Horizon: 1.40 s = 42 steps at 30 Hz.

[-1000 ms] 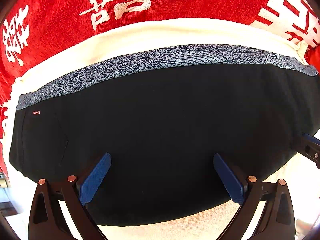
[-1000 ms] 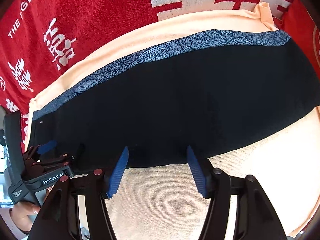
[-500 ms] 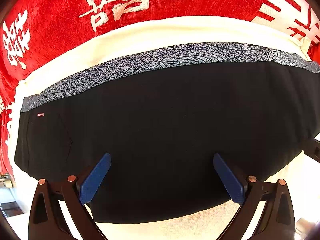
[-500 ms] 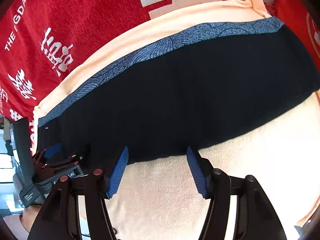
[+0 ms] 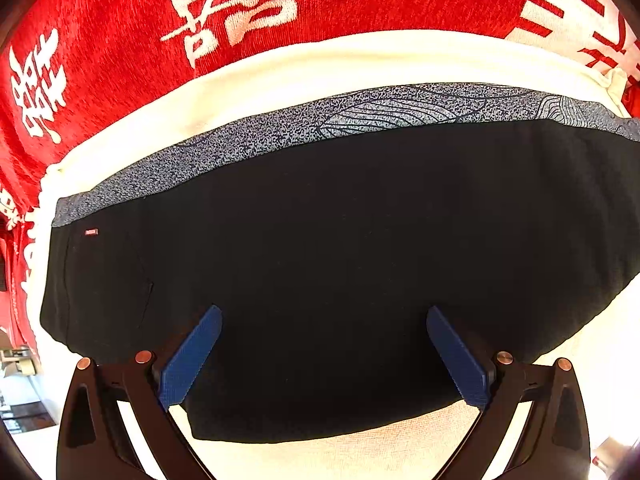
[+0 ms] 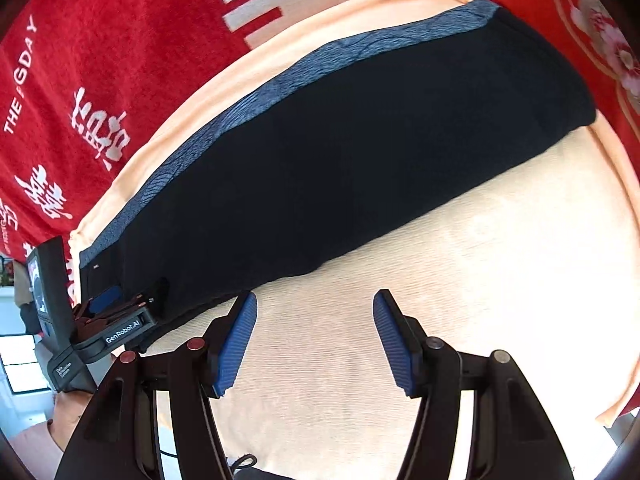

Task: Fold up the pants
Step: 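Move the right gripper to the trouser leg end near the peach cloth edge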

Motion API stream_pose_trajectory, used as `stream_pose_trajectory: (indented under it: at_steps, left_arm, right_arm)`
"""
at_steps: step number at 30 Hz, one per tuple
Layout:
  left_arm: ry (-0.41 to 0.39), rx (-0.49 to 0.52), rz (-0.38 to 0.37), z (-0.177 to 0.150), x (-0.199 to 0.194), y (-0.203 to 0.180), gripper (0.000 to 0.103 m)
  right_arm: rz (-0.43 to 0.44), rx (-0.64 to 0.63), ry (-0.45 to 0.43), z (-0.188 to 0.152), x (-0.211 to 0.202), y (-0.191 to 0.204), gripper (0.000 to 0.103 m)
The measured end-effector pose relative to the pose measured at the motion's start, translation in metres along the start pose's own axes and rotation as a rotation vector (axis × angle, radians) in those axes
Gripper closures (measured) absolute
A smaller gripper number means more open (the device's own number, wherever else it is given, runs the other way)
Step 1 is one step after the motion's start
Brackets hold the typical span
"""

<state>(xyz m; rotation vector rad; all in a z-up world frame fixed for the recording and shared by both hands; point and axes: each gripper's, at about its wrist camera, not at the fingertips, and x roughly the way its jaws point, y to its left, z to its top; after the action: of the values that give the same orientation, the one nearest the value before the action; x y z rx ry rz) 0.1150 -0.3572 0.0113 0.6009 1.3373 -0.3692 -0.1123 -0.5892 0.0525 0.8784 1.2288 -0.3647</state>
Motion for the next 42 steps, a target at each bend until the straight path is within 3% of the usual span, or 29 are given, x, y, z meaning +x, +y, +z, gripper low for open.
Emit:
stream_pose_trajectory:
  at_steps: [3, 14, 19, 24, 25, 26, 27, 29, 31, 33, 35, 37, 40, 42]
  left_arm:
    - [-0.007, 0.014, 0.016, 0.003, -0.006, -0.006, 0.000]
    - [-0.040, 0.014, -0.074, 0.039, -0.036, -0.063, 0.000]
    - [-0.023, 0.048, -0.077, 0.057, -0.027, -0.109, 0.000]
    - [-0.017, 0.031, -0.051, 0.061, -0.021, -0.125, 0.000]
    - [-0.014, 0.023, -0.056, 0.057, -0.019, -0.130, 0.000]
    - [-0.010, 0.013, -0.062, 0.055, -0.018, -0.133, 0.000]
    - [-0.003, 0.006, -0.064, 0.055, -0.017, -0.133, 0.000]
    - [-0.002, -0.004, -0.057, 0.058, -0.019, -0.132, 0.000]
    - [-0.011, -0.003, -0.042, 0.060, -0.020, -0.136, 0.000]
    - [-0.006, -0.005, -0.031, 0.044, -0.017, -0.128, 0.000]
    - [-0.003, -0.008, -0.030, 0.043, -0.017, -0.128, 0.000]
    - [0.003, 0.004, -0.026, 0.044, -0.019, -0.128, 0.000]
    - [-0.002, 0.028, -0.025, 0.049, -0.028, -0.130, 0.000]
    - [-0.022, 0.035, -0.042, 0.054, -0.035, -0.134, 0.000]
  right_arm:
    - [-0.019, 0.002, -0.023, 0.006, -0.007, -0.010, 0.038]
    - [-0.066, 0.124, -0.194, 0.069, -0.051, -0.079, 0.039]
    - [-0.186, 0.046, -0.252, 0.110, -0.056, -0.094, 0.039]
    - [-0.230, -0.050, -0.232, 0.163, -0.038, -0.104, 0.043]
    - [-0.234, -0.067, -0.218, 0.169, -0.033, -0.106, 0.053]
    - [-0.231, -0.086, -0.180, 0.177, -0.023, -0.109, 0.078]
    - [-0.240, -0.082, -0.137, 0.184, -0.014, -0.114, 0.084]
    - [-0.176, -0.050, -0.150, 0.188, -0.018, -0.120, 0.086]
    - [-0.162, -0.065, -0.172, 0.192, -0.023, -0.120, 0.086]
    - [-0.185, -0.090, -0.115, 0.194, -0.014, -0.122, 0.085]
    - [-0.206, -0.086, -0.094, 0.193, -0.014, -0.125, 0.068]
    - [-0.235, -0.063, -0.088, 0.190, -0.019, -0.125, 0.065]
    - [-0.202, -0.078, -0.164, 0.175, -0.045, -0.111, 0.065]
    - [-0.136, -0.104, -0.194, 0.161, -0.058, -0.098, 0.065]
